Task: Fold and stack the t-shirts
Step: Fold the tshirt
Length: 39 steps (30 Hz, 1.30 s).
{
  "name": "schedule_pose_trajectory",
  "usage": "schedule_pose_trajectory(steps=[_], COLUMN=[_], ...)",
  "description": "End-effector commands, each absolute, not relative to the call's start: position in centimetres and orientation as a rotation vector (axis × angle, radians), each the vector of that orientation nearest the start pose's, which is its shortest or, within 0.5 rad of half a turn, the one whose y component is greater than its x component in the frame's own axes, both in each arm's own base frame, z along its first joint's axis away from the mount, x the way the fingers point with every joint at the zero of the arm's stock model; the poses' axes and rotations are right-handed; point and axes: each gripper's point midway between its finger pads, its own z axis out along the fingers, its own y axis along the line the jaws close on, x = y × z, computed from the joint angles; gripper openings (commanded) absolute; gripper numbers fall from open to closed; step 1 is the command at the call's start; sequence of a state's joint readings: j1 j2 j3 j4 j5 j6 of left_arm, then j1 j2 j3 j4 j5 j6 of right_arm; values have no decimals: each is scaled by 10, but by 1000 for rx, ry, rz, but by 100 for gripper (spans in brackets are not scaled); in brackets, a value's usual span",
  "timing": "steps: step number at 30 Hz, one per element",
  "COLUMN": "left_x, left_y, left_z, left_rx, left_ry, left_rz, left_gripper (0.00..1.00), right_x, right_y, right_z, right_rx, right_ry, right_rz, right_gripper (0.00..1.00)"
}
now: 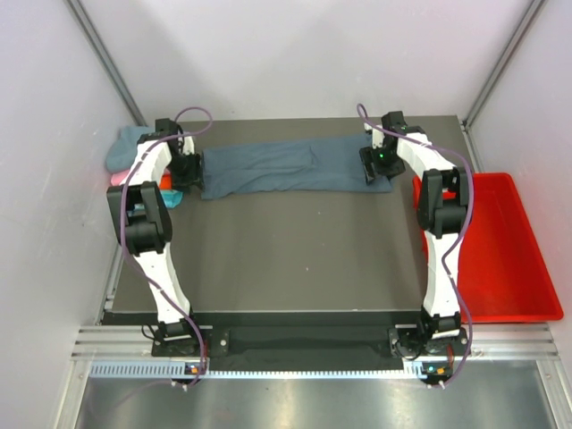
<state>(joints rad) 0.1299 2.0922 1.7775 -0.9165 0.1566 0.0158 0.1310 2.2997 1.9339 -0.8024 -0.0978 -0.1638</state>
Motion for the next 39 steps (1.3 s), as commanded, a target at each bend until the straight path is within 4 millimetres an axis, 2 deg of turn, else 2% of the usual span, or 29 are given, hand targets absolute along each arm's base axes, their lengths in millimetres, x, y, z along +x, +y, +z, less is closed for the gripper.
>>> schedule_pose_trajectory(steps=[1, 9, 12, 15, 20, 21, 22, 25, 29, 30, 32, 34, 39], left_x=[447, 457, 460, 460, 456, 452, 450, 439, 422, 415, 405, 399, 385], left_y=[11, 11, 14, 17, 18, 18, 17, 14, 9, 9, 8, 7, -2], left_z=[76, 49, 42, 38, 38, 36, 37, 39, 47, 44, 45, 46, 57], left_rx=[-117, -124, -126, -132, -134, -136, -135, -117, -98, -95, -95, -92, -63], left_ry=[2784, 2824, 2833, 2838, 2842, 2852, 2856, 2870, 2884, 2900, 2909, 2913, 2913], left_rz=[-344, -360, -341, -320, -309, -312, -310, -329, -355, -356, -358, -360, -397], left_gripper=[55, 58, 57, 53, 28, 9, 0, 0, 0, 0, 0, 0, 0], right_x=[509, 510, 512, 513, 510, 509, 510, 515, 521, 522, 524, 525, 526], right_y=[80, 83, 84, 82, 77, 76, 76, 73, 73, 72, 73, 73, 69], right_z=[48, 48, 50, 50, 38, 36, 34, 27, 16, 14, 12, 12, 9], right_rx=[-443, -459, -466, -462, -436, -430, -421, -363, -372, -376, -383, -390, -395], right_ry=[2662, 2655, 2648, 2646, 2679, 2685, 2688, 2699, 2709, 2712, 2711, 2710, 2713], right_rz=[101, 94, 91, 74, 38, 37, 35, 40, 35, 32, 33, 34, 12], right_gripper=[72, 73, 73, 73, 73, 73, 73, 73, 71, 70, 69, 63, 62])
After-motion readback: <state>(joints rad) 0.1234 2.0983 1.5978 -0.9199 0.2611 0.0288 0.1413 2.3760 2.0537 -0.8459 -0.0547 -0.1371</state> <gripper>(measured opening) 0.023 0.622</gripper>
